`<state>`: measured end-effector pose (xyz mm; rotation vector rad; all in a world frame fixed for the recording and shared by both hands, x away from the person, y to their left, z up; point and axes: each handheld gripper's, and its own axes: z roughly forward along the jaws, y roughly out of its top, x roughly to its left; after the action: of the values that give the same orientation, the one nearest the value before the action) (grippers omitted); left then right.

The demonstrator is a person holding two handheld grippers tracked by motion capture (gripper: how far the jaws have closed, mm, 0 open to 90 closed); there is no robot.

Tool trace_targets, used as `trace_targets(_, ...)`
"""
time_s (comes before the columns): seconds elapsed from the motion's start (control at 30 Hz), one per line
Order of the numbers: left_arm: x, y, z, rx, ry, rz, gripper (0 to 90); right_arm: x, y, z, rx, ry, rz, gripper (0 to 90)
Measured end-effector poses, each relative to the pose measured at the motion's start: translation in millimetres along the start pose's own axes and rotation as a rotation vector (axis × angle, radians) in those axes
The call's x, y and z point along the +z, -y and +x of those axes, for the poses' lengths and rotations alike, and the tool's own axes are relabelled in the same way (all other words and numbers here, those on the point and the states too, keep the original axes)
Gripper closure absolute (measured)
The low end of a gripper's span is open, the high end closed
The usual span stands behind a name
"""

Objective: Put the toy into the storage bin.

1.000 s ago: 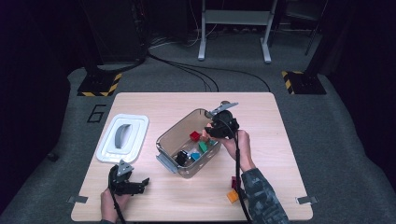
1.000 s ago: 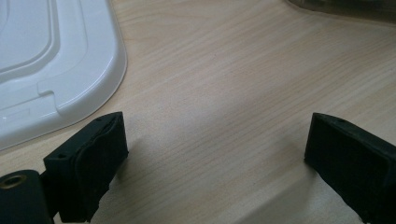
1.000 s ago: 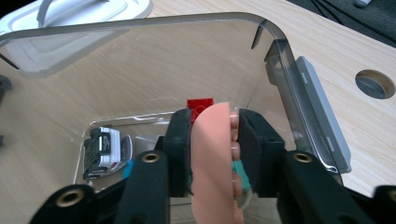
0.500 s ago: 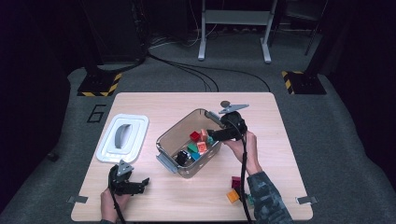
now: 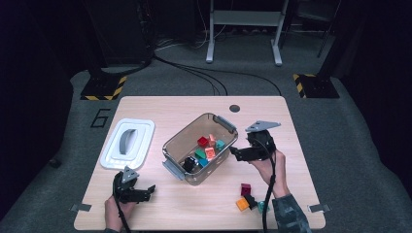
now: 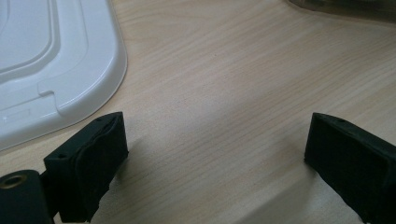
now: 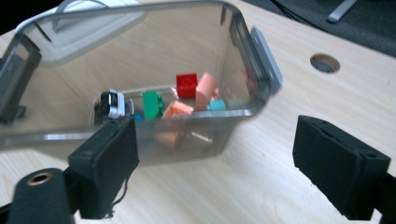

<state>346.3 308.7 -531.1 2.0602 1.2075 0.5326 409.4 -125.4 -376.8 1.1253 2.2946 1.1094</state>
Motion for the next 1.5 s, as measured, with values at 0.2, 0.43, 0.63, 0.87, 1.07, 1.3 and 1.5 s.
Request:
trace_targets(0.2, 0.0, -0.1, 0.2, 0.004, 0.000, 0.000, 5.7, -3.5, 27.5, -7.5, 0.028, -0.006, 0.038, 9.3)
trace_targets(0.43, -0.2, -0.1, 0.3, 0.007, -0.001, 0.002, 5.6, -0.2, 62.1, -9.8, 0.064, -0.007, 0.085, 10.2)
trace_targets(0.63, -0.2, -0.1, 0.3, 0.007, -0.001, 0.002, 5.6, 5.9, 86.0, -7.2, 0.096, -0.016, 0.123, 12.3)
trace_targets(0.87, -0.2, -0.1, 0.3, 0.007, -0.001, 0.002, 5.6, 15.7, 101.5, -2.0, 0.101, -0.023, 0.187, 13.9)
trace_targets(1.07, -0.2, -0.1, 0.3, 0.008, -0.001, 0.002, 5.6, 21.8, 114.8, -5.5, 0.124, -0.020, 0.242, 14.3)
trace_targets(1.3, 0.0, -0.1, 0.2, 0.004, 0.000, 0.001, 5.6, 26.4, 120.5, -13.9, 0.146, -0.007, 0.274, 14.9)
trace_targets(1.5, 0.0, -0.1, 0.3, 0.003, 0.000, 0.000, 5.6, 32.3, 119.7, -28.4, 0.170, 0.032, 0.281, 15.8)
